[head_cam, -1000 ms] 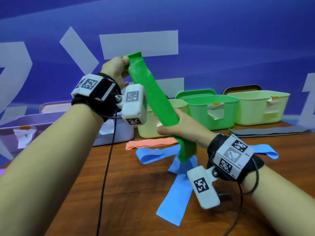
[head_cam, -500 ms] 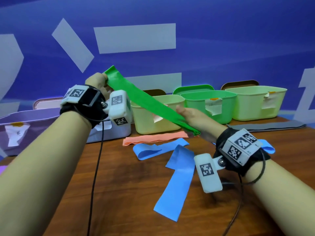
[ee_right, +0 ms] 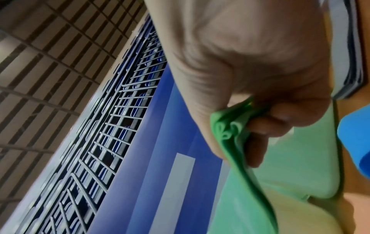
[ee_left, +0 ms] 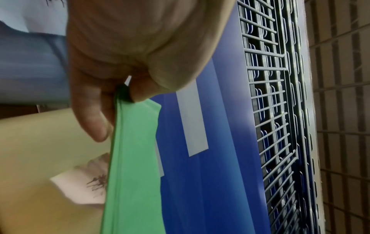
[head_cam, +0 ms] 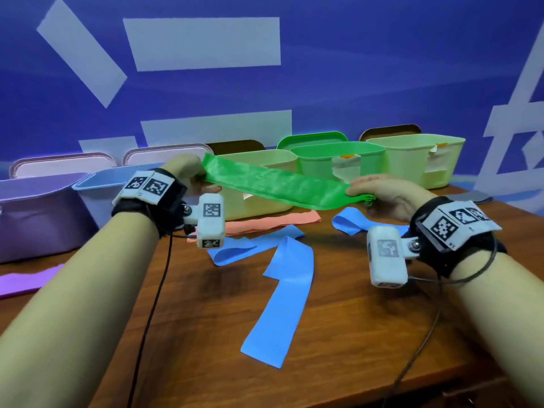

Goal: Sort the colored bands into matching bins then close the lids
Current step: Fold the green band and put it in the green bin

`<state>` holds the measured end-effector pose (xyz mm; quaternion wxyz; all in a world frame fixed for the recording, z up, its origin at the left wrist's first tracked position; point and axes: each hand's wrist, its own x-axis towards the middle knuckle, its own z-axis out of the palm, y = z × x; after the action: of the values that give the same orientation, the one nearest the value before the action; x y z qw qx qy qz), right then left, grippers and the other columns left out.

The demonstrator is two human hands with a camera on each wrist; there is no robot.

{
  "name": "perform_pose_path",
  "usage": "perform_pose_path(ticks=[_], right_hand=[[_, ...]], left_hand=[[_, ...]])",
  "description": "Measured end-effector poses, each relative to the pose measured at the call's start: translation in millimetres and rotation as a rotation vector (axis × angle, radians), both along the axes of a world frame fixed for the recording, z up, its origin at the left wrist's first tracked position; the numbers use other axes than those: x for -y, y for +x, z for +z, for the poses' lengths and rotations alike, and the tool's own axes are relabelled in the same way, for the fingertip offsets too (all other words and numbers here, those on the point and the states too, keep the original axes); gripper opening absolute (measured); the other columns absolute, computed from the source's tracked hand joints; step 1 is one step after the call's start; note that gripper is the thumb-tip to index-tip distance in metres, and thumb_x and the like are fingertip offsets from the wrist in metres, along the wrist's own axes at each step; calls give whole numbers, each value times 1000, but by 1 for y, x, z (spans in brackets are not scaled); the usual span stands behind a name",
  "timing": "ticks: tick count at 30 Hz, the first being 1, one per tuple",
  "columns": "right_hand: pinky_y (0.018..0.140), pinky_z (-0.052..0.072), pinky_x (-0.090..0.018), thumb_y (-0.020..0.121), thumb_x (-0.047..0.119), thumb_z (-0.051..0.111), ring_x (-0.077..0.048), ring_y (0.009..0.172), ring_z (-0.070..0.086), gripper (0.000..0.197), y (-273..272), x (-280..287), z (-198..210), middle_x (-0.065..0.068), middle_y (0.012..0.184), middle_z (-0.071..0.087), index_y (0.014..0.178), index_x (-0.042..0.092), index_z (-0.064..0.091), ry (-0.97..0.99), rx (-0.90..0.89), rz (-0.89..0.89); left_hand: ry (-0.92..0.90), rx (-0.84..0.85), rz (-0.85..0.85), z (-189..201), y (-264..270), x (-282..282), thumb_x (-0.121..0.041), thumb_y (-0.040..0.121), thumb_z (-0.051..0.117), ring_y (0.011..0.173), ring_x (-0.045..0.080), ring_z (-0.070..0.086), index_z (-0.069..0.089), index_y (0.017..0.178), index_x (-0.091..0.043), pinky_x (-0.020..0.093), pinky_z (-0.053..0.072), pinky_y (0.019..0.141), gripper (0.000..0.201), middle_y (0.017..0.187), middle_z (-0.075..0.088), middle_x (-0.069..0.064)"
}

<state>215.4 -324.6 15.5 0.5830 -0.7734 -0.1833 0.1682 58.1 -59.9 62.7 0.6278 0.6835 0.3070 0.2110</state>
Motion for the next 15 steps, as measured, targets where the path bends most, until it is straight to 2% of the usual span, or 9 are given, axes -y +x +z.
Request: perform_pose_path(ticks=[2, 5, 7, 9, 10, 11, 13, 14, 15], right_hand=[[43, 35, -22, 79, 2, 68, -17, 59, 45, 20, 11, 9, -3, -7, 78, 53, 82, 16, 53, -37, -18, -55], [53, 39, -26, 83, 1, 64, -18, 66, 48, 25, 26, 26, -8, -11, 88, 54, 101, 13, 53, -28, -79, -97], [60, 46, -28, 84, -2, 62, -19, 70, 54, 27, 34, 32, -10, -10, 86, 56, 104, 13, 52, 32, -118, -120], [73, 48, -33, 83, -3, 63, -25, 83, 58, 30, 42, 37, -15, -11, 91, 58, 108, 12, 54, 25, -101, -171], [75, 48, -34, 82, -3, 63, -26, 91, 57, 33, 45, 40, -17, -12, 96, 58, 110, 13, 54, 7, -80, -196], [70, 47, -33, 82, -4, 64, -26, 93, 56, 30, 47, 43, -18, -13, 98, 57, 106, 13, 54, -1, -60, -232], [60, 49, -32, 81, -7, 63, -28, 81, 57, 19, 52, 50, -21, -14, 99, 58, 89, 8, 56, 23, -40, -321], [63, 53, -33, 79, -8, 65, -30, 82, 60, 16, 56, 54, -23, -15, 103, 59, 86, 4, 57, 35, -27, -382], [70, 55, -35, 77, -8, 67, -33, 91, 62, 14, 61, 59, -25, -17, 108, 61, 87, 0, 60, 25, -6, -447]], left_hand=[[-10, -29, -3, -5, 6, 5, -3, 98, 26, 46, 15, 61, 49, 79, -8, 22, 51, 41, 30, 45, 61, 3], [-39, -24, 22, -14, 17, 12, -5, 96, 28, 56, 14, 57, 49, 77, -12, 29, 52, 53, 29, 53, 61, 2], [-44, -28, -1, -23, 27, 21, -4, 96, 26, 63, 14, 54, 50, 80, -13, 31, 51, 58, 30, 64, 60, 3], [-17, -74, -40, -32, 37, 30, -7, 98, 26, 66, 14, 50, 48, 80, -14, 31, 49, 60, 29, 75, 54, 3], [9, -113, -65, -35, 42, 36, -10, 100, 28, 67, 13, 50, 46, 79, -15, 31, 48, 62, 28, 77, 52, 2], [49, -152, -85, -38, 46, 41, -13, 101, 31, 67, 13, 50, 44, 80, -16, 31, 47, 62, 25, 79, 51, 2], [138, -210, -115, -44, 52, 48, -16, 99, 41, 67, 13, 54, 45, 82, -16, 29, 47, 61, 17, 83, 53, 3], [159, -245, -137, -47, 54, 50, -18, 97, 47, 64, 13, 58, 46, 84, -16, 28, 46, 61, 14, 83, 56, 3], [170, -279, -161, -50, 56, 52, -20, 96, 51, 59, 11, 62, 47, 84, -15, 26, 45, 60, 13, 81, 58, 3]])
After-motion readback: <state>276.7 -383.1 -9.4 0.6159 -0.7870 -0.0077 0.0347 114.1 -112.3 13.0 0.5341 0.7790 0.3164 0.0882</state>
